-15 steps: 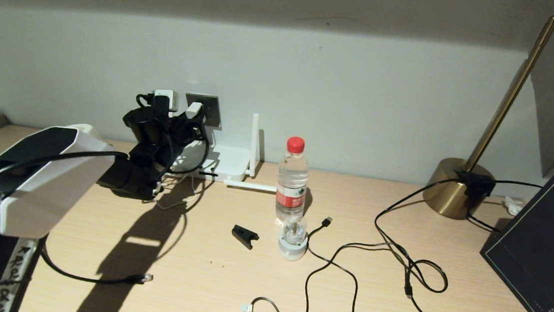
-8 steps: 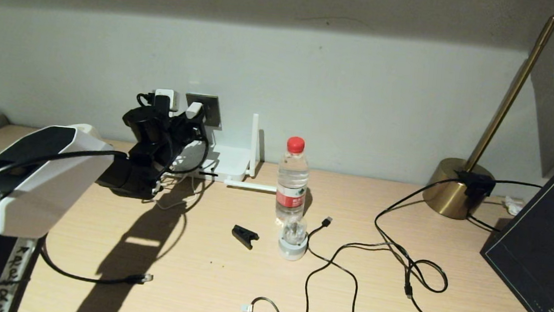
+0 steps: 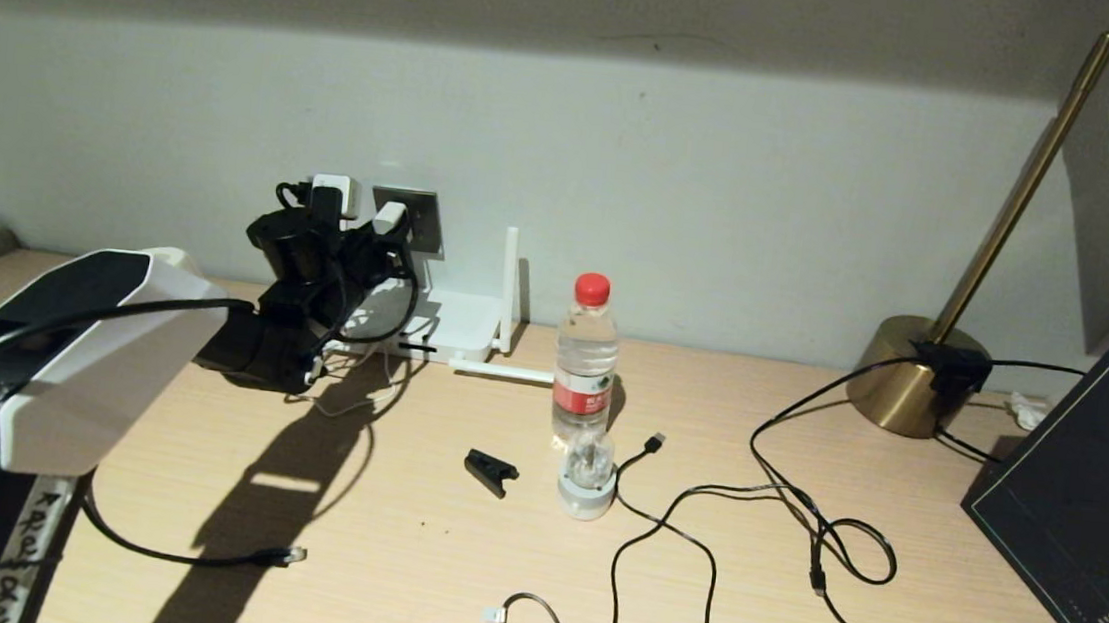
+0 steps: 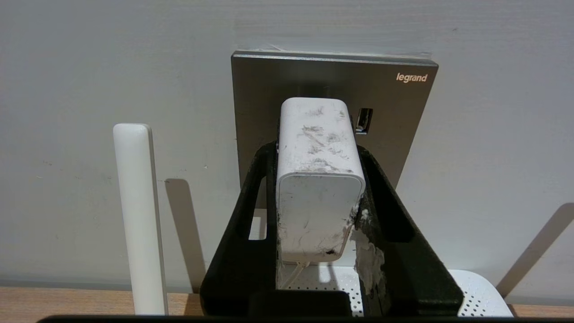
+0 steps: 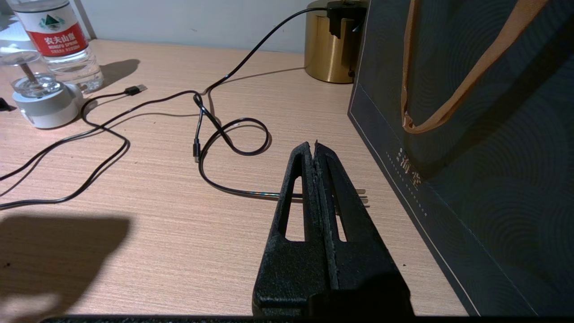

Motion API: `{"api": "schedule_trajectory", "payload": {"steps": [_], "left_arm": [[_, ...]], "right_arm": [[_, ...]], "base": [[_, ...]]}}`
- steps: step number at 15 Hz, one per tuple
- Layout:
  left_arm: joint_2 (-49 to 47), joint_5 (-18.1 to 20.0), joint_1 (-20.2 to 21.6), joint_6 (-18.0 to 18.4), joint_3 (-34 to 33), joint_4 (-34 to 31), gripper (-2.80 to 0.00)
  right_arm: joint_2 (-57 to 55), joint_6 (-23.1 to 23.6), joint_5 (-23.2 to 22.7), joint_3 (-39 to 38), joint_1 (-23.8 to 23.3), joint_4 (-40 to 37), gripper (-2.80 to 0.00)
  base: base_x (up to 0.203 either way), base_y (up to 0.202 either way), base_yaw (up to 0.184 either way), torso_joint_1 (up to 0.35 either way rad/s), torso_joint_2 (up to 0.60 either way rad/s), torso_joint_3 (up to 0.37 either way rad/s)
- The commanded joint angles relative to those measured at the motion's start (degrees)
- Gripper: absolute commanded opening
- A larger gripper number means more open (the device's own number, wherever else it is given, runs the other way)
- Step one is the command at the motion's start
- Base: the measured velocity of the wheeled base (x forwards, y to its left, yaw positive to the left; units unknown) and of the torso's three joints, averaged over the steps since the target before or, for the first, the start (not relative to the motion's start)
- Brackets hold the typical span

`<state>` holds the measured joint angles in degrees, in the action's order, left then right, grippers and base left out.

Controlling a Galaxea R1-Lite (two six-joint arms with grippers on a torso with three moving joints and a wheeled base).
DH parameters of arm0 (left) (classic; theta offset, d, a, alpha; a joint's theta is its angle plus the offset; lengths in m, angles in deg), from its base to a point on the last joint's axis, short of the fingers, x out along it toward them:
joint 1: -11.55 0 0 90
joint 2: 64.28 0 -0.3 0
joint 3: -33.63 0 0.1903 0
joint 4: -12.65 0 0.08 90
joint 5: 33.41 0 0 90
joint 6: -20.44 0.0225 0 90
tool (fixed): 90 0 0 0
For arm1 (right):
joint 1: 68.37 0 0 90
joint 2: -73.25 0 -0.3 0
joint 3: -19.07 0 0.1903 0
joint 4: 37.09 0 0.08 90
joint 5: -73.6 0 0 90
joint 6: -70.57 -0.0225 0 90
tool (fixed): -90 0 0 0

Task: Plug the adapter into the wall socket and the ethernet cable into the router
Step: Plug plug into socket

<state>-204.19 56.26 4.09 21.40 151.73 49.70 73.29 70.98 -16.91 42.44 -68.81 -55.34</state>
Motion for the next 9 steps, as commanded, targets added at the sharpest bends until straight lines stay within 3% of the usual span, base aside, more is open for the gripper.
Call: {"api": "schedule_trajectory", "payload": {"steps": [1, 9], "left_arm": [[0.43, -0.02, -0.01, 0.00, -0.16, 0.40, -2.80], [0.25, 0.68, 0.87, 0.00, -0.16, -0.48, -2.80]], "right_arm": [[-0.05, 0.02, -0.02, -2.02, 0.00, 0.07, -2.80], [-0.05, 0.02, -0.02, -2.02, 0.00, 0.07, -2.80]], "base": [[0.000, 0.000, 0.000, 0.000, 0.00, 0.000], [0.000, 0.000, 0.000, 0.000, 0.00, 0.000]]}}
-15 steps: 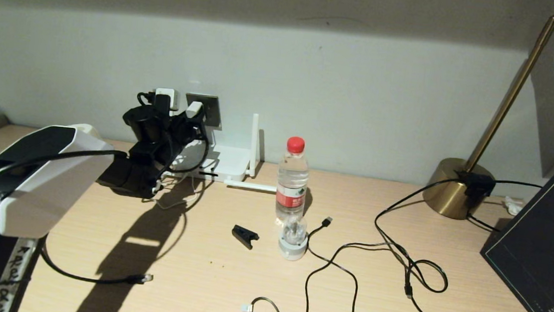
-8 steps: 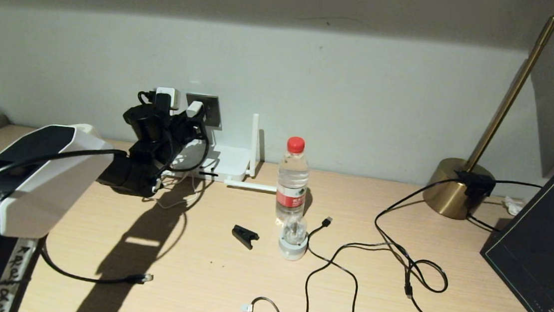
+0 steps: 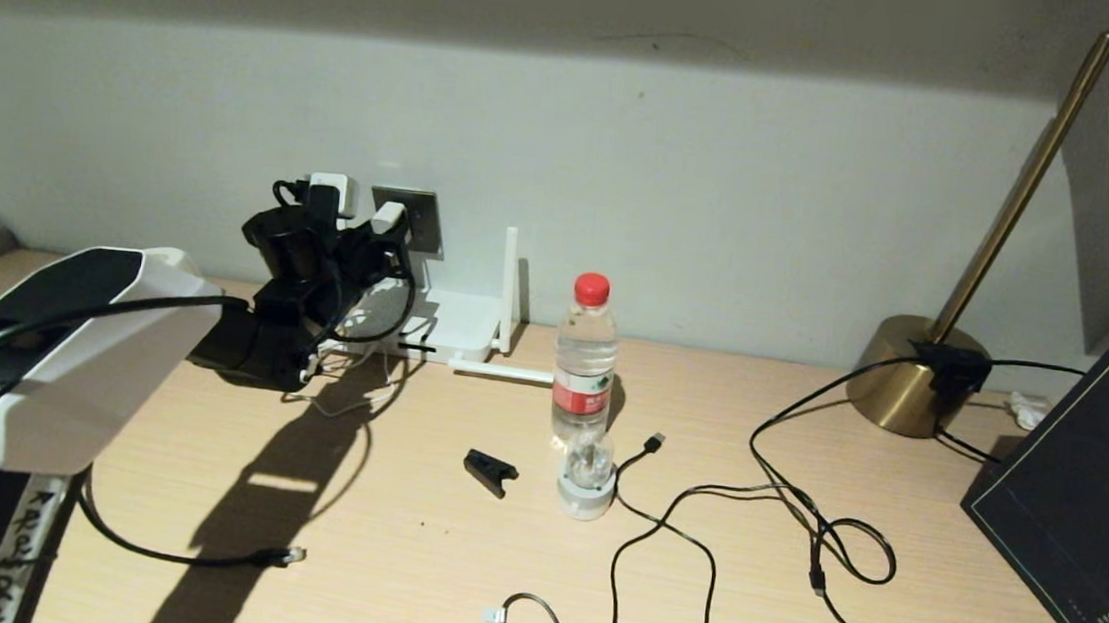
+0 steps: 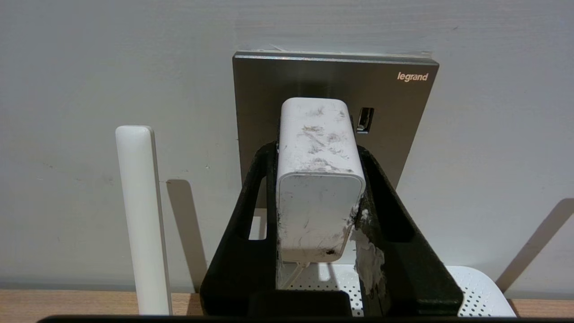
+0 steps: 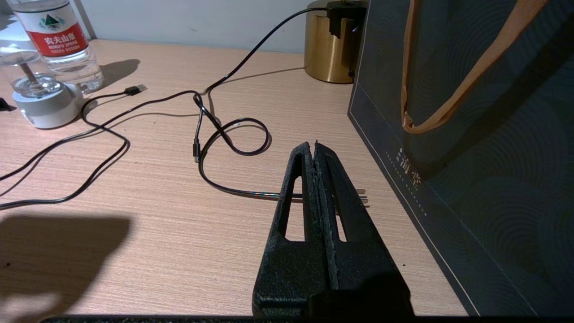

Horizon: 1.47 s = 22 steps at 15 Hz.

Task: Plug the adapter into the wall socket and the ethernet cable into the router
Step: Plug plug into socket

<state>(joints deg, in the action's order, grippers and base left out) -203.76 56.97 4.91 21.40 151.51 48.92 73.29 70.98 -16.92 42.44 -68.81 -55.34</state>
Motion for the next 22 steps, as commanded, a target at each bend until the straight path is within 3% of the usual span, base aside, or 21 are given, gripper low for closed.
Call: {"api": "schedule_trajectory", "payload": {"steps": [1, 22], "left_arm": [[-0.27, -0.03, 0.05, 0.00, 0.13, 0.31, -2.80], [-4.23, -0.29, -0.04, -0.01, 4.71, -0.49, -2.80]], "right_arm": [[-0.05, 0.02, -0.02, -2.02, 0.00, 0.07, -2.80], [-0.05, 0.02, -0.02, -2.02, 0.00, 0.07, -2.80]], "base": [[0.000, 0.000, 0.000, 0.000, 0.00, 0.000], [0.000, 0.000, 0.000, 0.000, 0.00, 0.000]]}}
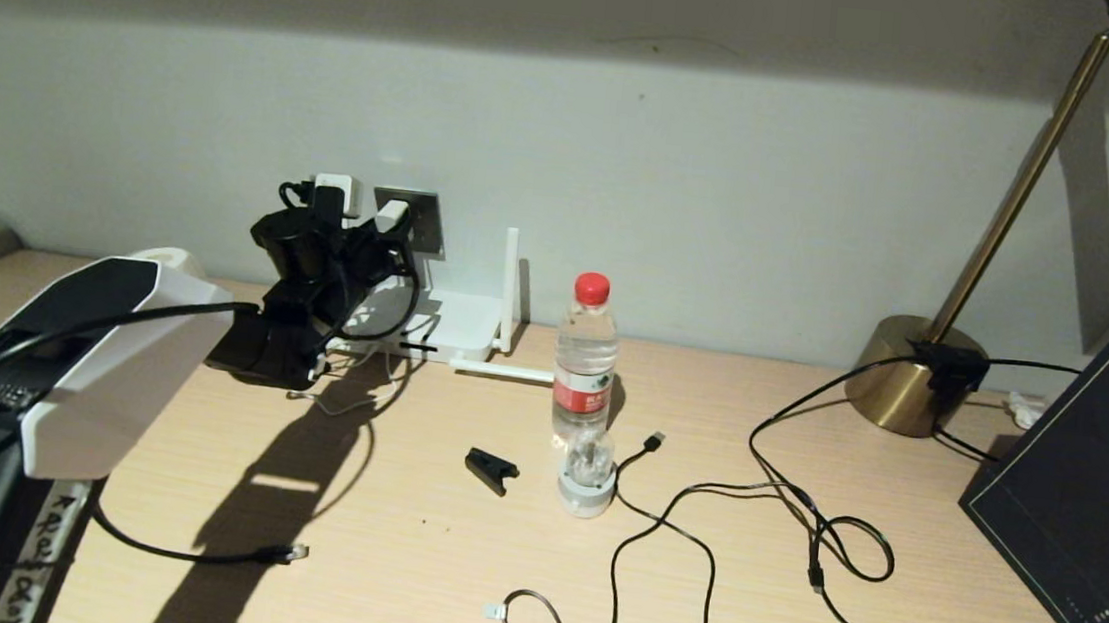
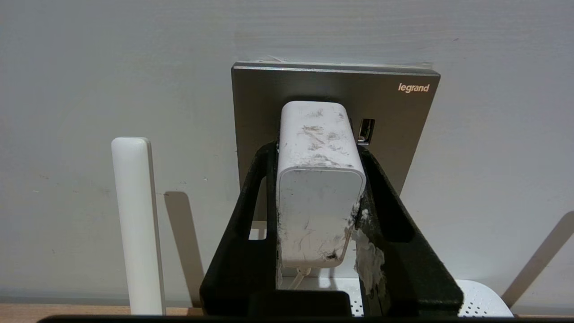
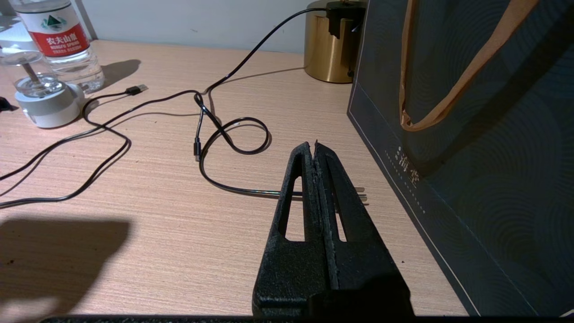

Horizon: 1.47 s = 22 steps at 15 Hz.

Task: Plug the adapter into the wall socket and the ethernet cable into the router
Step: Plug plug into socket

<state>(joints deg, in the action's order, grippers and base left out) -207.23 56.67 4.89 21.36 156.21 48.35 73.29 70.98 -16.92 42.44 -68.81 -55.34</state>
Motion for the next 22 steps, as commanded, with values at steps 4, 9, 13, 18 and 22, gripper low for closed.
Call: {"api": "schedule_trajectory", "payload": {"steps": [4, 9, 13, 18, 22], "left_arm": [[-1.82, -0.07, -0.10, 0.04, 0.01, 0.17, -2.80], [-3.08, -0.07, -0.08, -0.05, 1.76, 0.19, -2.80], [-3.13, -0.07, -0.01, -0.05, 2.47, 0.08, -2.80], [-2.07, -0.07, -0.01, -0.05, 2.88, -1.92, -2.80], [-2.42, -0.07, -0.01, -0.05, 4.35, -3.25, -2.80]], "right_arm": [[-0.05, 0.03, -0.02, -2.02, 0.00, 0.07, -2.80], [-0.05, 0.03, -0.02, -2.02, 0.00, 0.07, -2.80], [-0.05, 0.03, -0.02, -2.02, 0.00, 0.07, -2.80], [-0.05, 0.03, -0.02, -2.02, 0.00, 0.07, -2.80], [-0.05, 0.03, -0.02, -2.02, 0.00, 0.07, -2.80]], "base": [[0.000, 0.000, 0.000, 0.000, 0.00, 0.000], [0.000, 0.000, 0.000, 0.000, 0.00, 0.000], [0.000, 0.000, 0.000, 0.000, 0.00, 0.000], [0.000, 0.000, 0.000, 0.000, 0.00, 0.000], [0.000, 0.000, 0.000, 0.000, 0.00, 0.000]]}}
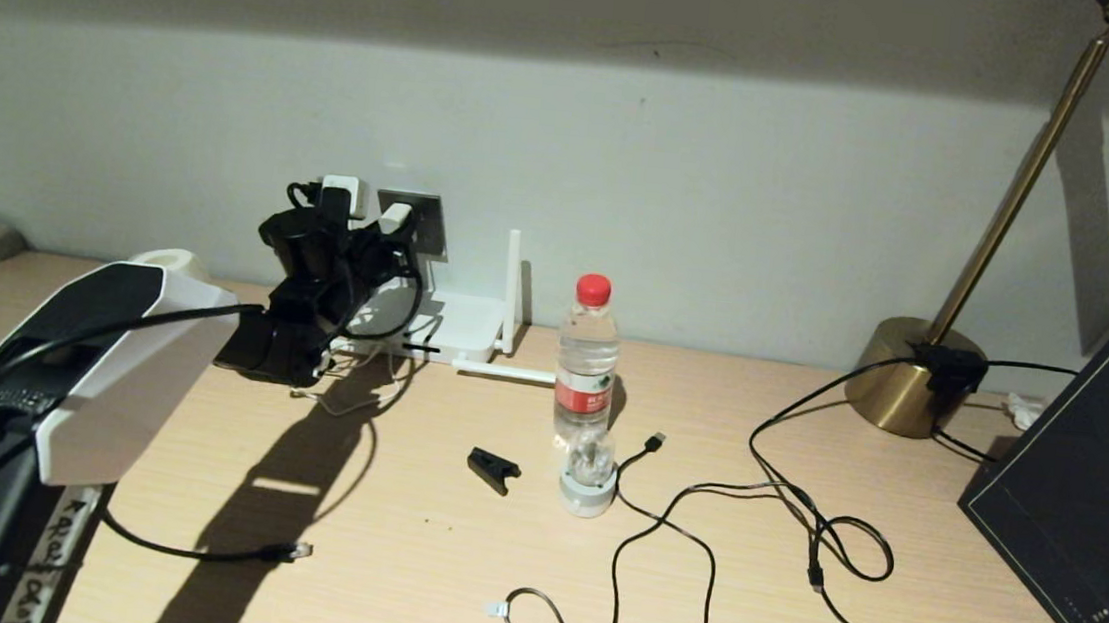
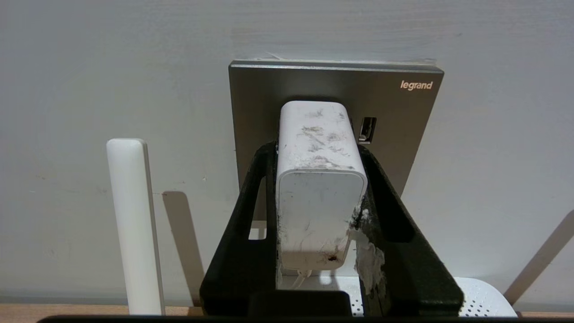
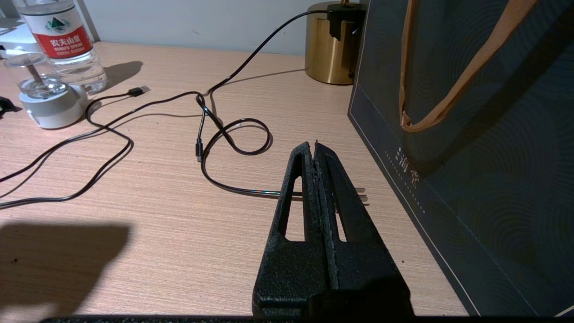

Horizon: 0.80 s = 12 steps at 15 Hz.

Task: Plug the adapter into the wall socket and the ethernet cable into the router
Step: Plug plug into socket

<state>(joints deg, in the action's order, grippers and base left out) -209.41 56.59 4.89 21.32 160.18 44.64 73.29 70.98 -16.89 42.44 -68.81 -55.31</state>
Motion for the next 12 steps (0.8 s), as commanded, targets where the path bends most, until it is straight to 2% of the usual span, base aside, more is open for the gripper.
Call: {"api": "schedule_trajectory", "payload": {"steps": [1, 12], "left_arm": [[-0.38, 0.00, -0.01, 0.00, 0.35, 0.32, -2.80], [-1.47, -1.85, 0.16, 0.00, 3.95, -2.53, -2.80]], "right_arm": [[-0.05, 0.03, -0.04, -2.02, 0.00, 0.04, -2.80], [-0.05, 0.03, -0.04, -2.02, 0.00, 0.04, -2.80]], "base": [[0.000, 0.000, 0.000, 0.000, 0.00, 0.000], [0.000, 0.000, 0.000, 0.000, 0.00, 0.000]]}}
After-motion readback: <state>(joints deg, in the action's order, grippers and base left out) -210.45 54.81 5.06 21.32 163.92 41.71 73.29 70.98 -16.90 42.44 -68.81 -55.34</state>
